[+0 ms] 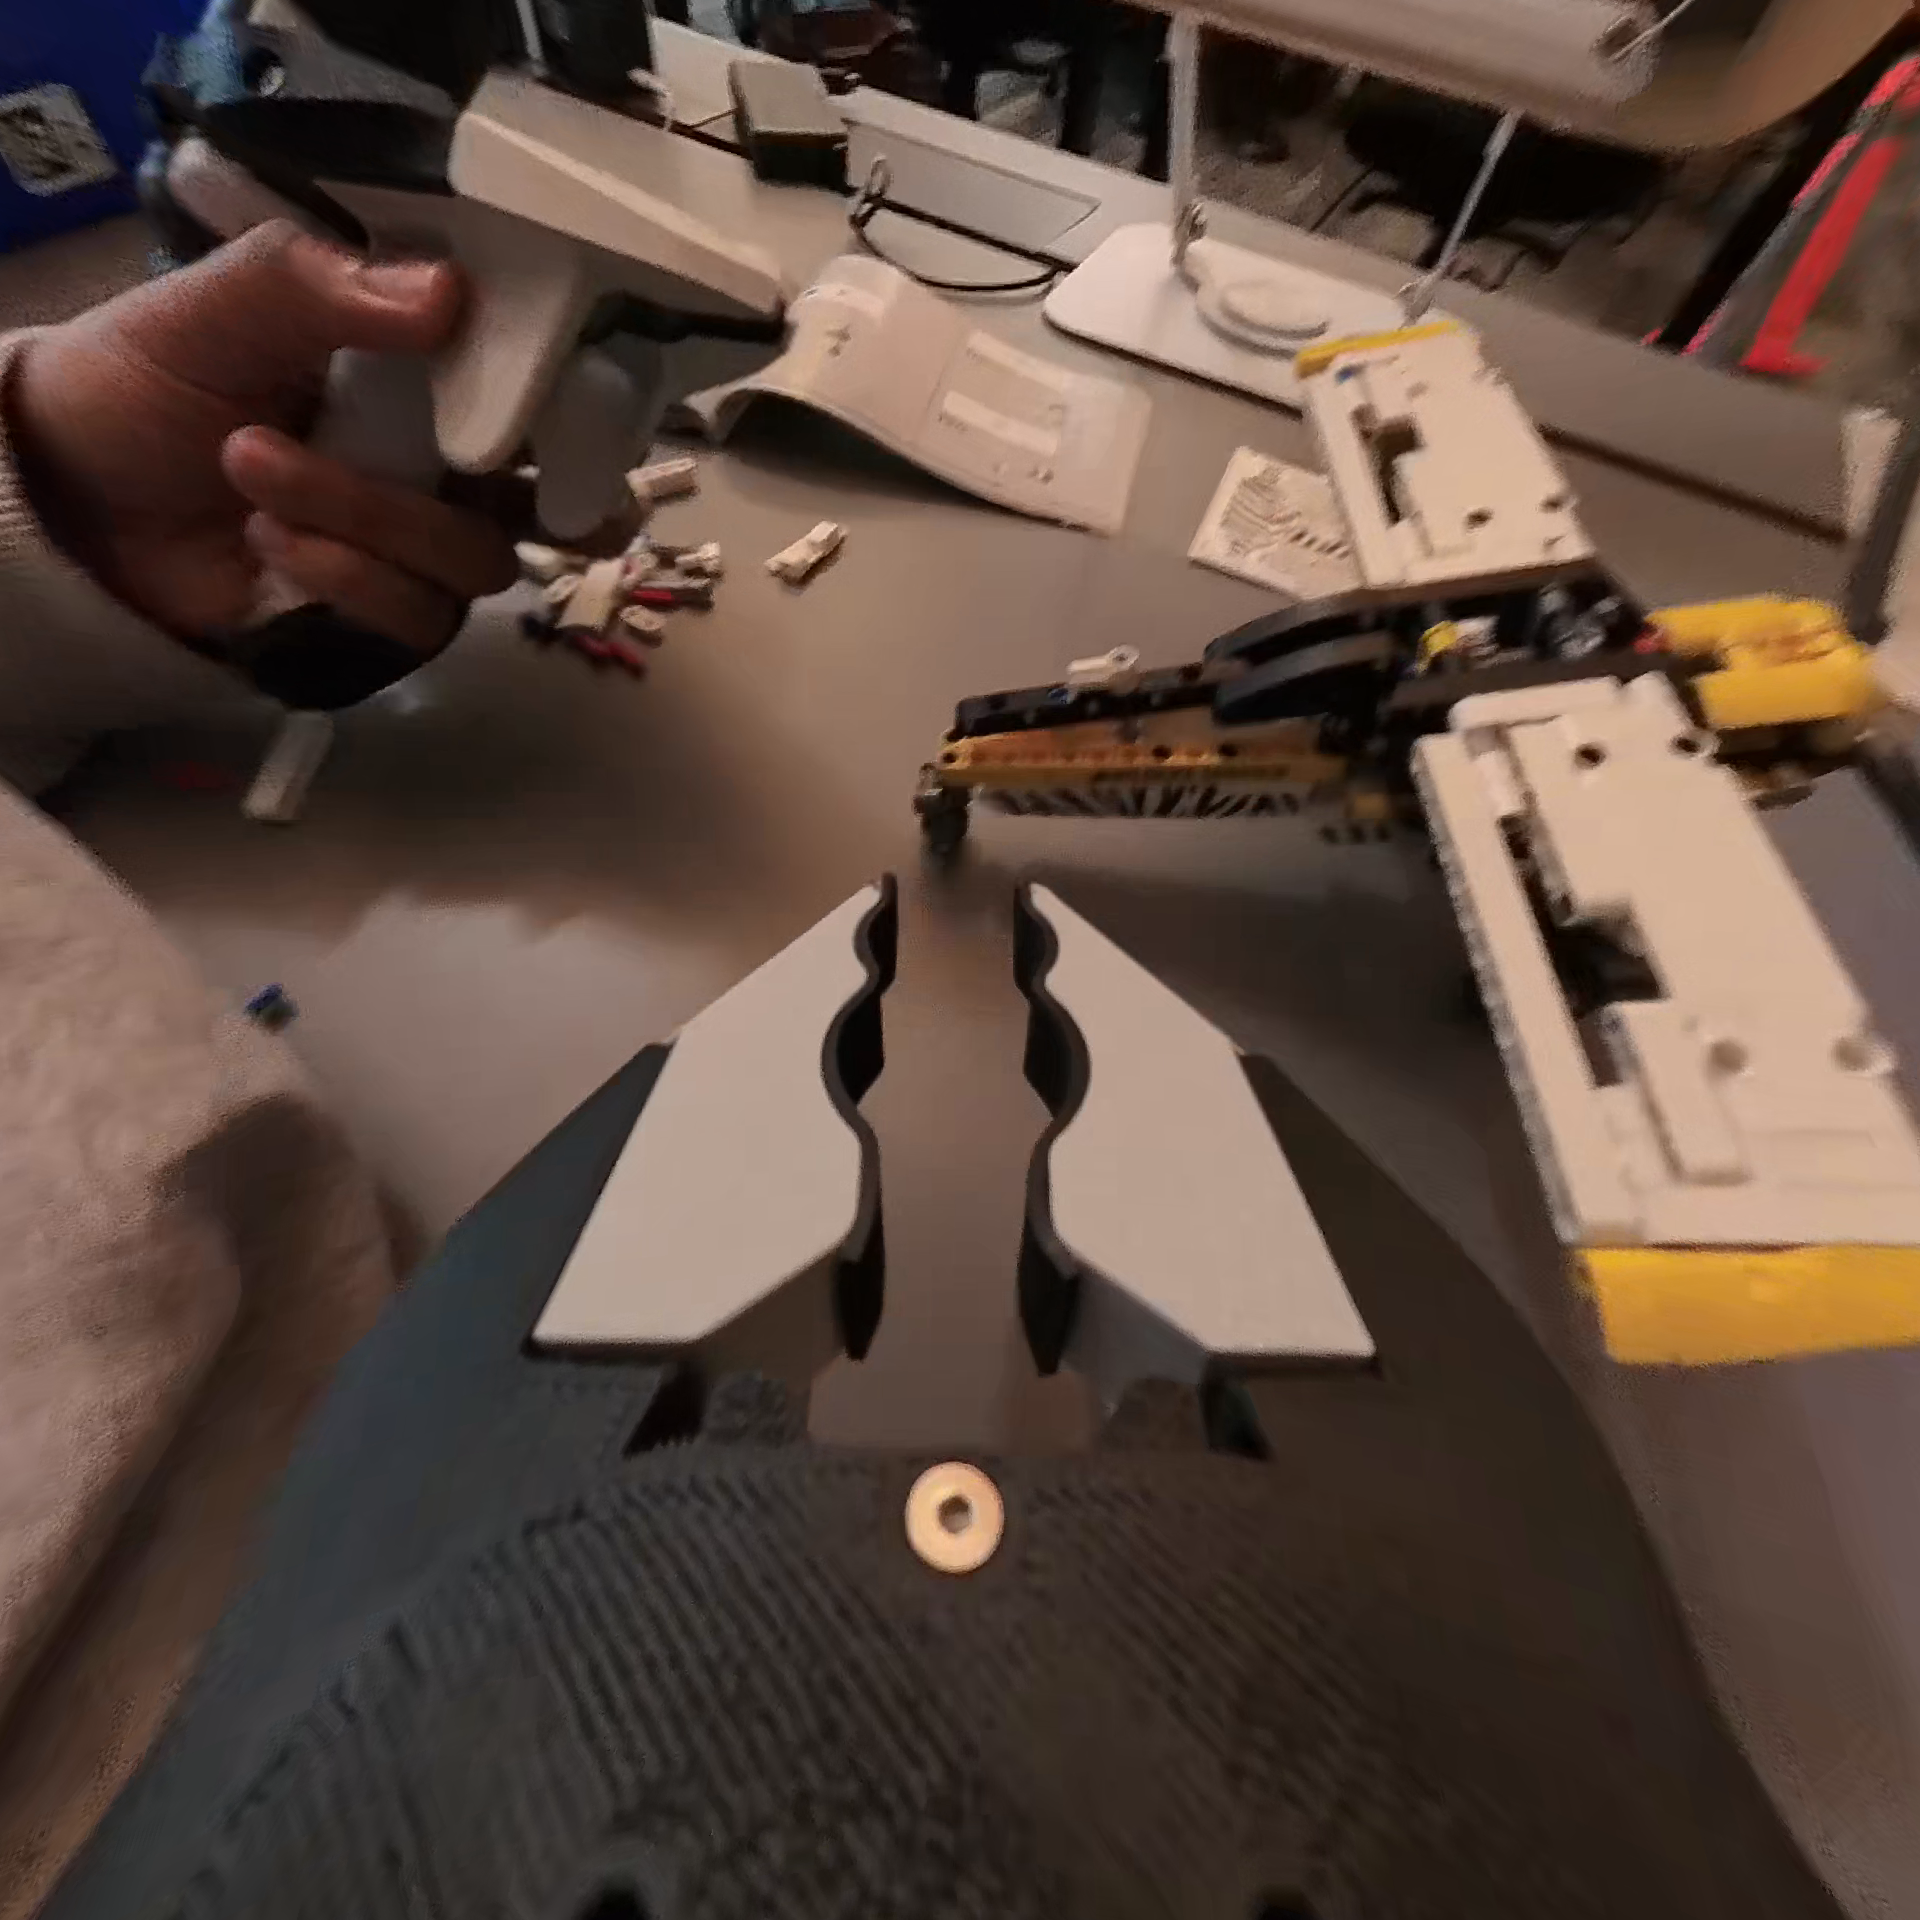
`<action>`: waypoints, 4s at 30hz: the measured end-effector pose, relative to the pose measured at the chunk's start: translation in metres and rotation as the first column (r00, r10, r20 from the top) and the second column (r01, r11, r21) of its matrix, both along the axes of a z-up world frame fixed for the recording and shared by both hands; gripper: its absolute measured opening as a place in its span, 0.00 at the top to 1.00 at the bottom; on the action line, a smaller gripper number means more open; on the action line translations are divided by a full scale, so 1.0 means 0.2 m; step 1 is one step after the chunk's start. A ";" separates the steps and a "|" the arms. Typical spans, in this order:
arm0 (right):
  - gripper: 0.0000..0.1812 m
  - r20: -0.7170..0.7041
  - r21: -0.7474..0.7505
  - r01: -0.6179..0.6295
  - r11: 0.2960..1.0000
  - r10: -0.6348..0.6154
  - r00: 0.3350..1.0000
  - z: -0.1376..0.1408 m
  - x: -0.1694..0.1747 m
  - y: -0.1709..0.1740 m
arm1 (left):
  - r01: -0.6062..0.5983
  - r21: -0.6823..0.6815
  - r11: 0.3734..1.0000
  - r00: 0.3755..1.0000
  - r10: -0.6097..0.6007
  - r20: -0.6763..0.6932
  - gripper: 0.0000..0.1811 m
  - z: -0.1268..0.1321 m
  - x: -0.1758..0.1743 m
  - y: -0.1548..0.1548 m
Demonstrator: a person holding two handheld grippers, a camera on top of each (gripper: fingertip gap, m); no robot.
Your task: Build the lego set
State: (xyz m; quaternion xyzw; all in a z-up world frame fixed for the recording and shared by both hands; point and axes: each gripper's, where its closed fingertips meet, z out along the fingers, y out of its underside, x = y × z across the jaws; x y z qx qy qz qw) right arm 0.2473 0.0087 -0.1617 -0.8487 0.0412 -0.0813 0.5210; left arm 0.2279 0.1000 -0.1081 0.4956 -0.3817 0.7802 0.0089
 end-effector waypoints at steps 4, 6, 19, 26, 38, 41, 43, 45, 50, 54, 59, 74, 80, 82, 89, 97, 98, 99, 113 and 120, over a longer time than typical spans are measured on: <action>0.89 -0.169 -0.024 -0.175 0.984 0.168 0.971 -0.09 -0.21 0.00 | -0.011 0.196 0.981 1.000 0.006 0.027 1.00 -0.04 0.00 -0.05; 0.89 -0.232 -0.013 -0.306 0.952 0.295 0.927 -0.11 -0.38 0.05 | -0.022 0.262 0.965 0.999 0.013 0.035 1.00 -0.05 0.00 -0.05; 0.93 -0.145 -0.019 -0.519 0.855 0.511 0.847 -0.19 -0.68 0.15 | 0.288 0.779 0.557 0.934 0.016 -0.357 0.89 -0.40 -0.72 -0.07; 0.93 -0.173 0.056 -0.530 0.846 0.531 0.829 -0.14 -0.67 0.10 | 0.365 0.848 0.384 0.922 -0.021 -0.388 0.87 -0.55 -1.01 -0.23; 0.93 -0.172 0.143 -0.496 0.856 0.515 0.839 -0.07 -0.64 0.01 | 0.422 0.863 0.277 0.890 0.058 -0.453 0.98 -0.64 -0.98 -0.21; 0.93 -0.174 0.155 -0.478 0.865 0.500 0.848 -0.07 -0.64 0.01 | 0.340 0.856 0.390 0.910 0.093 -0.404 0.98 -0.59 -0.89 -0.22; 0.92 -0.181 0.156 -0.461 0.873 0.484 0.856 -0.07 -0.62 0.01 | 0.221 0.831 0.511 0.934 0.136 -0.331 0.98 -0.51 -0.79 -0.24; 0.91 -0.192 0.173 -0.427 0.888 0.456 0.869 -0.05 -0.60 0.03 | 0.011 0.680 0.733 0.956 0.192 -0.223 0.98 -0.34 -0.65 -0.25; 0.86 -0.282 0.382 -0.280 0.881 0.400 0.872 0.14 -0.51 0.13 | -0.132 -0.067 0.989 0.982 0.122 -0.143 0.98 -0.06 -0.46 -0.25; 0.86 -0.408 0.509 -0.208 0.835 0.447 0.796 0.26 -0.46 0.17 | -0.054 -0.156 0.986 0.995 0.040 -0.095 0.98 -0.04 -0.41 -0.34; 0.90 -0.571 0.594 -0.131 0.793 0.531 0.626 0.30 -0.41 0.17 | -0.016 -0.091 0.996 0.998 0.010 -0.070 0.98 -0.02 -0.37 -0.38; 0.99 -0.602 0.558 -0.161 0.814 0.531 0.597 0.26 -0.40 0.21 | -0.123 0.311 0.942 0.990 0.138 -0.026 0.88 -0.08 -0.31 -0.34; 0.93 -0.598 0.549 -0.150 0.822 0.511 0.617 0.25 -0.38 0.25 | -0.137 0.445 0.885 0.988 0.156 -0.006 0.98 -0.10 -0.28 -0.35; 0.81 -0.570 0.564 -0.097 0.820 0.471 0.674 0.26 -0.31 0.24 | -0.139 0.306 0.942 0.987 0.158 -0.039 0.98 -0.08 -0.27 -0.32; 0.76 -0.050 0.422 -0.271 0.865 0.321 0.946 0.25 -0.35 0.24 | -0.105 -0.349 0.931 0.985 0.049 -0.164 0.98 0.00 -0.25 -0.24; 0.88 0.407 0.243 -0.317 0.917 0.200 0.891 0.25 -0.36 0.29 | -0.082 -0.401 0.912 0.984 0.011 -0.178 0.97 0.02 -0.23 -0.25; 0.88 0.404 0.241 -0.321 0.916 0.206 0.891 0.25 -0.36 0.29 | -0.083 -0.408 0.909 0.984 0.009 -0.179 0.97 0.01 -0.23 -0.25; 0.90 0.398 0.238 -0.329 0.914 0.216 0.891 0.24 -0.37 0.29 | -0.082 -0.413 0.907 0.984 0.007 -0.180 0.97 0.01 -0.23 -0.25; 0.96 0.287 0.321 -0.350 0.880 0.261 0.922 0.26 -0.38 0.27 | -0.063 -0.436 0.898 0.985 -0.014 -0.171 0.97 0.01 -0.24 -0.26; 0.98 0.163 0.399 -0.328 0.856 0.286 0.944 0.29 -0.38 0.25 | -0.053 -0.441 0.896 0.988 -0.017 -0.155 0.97 0.03 -0.24 -0.26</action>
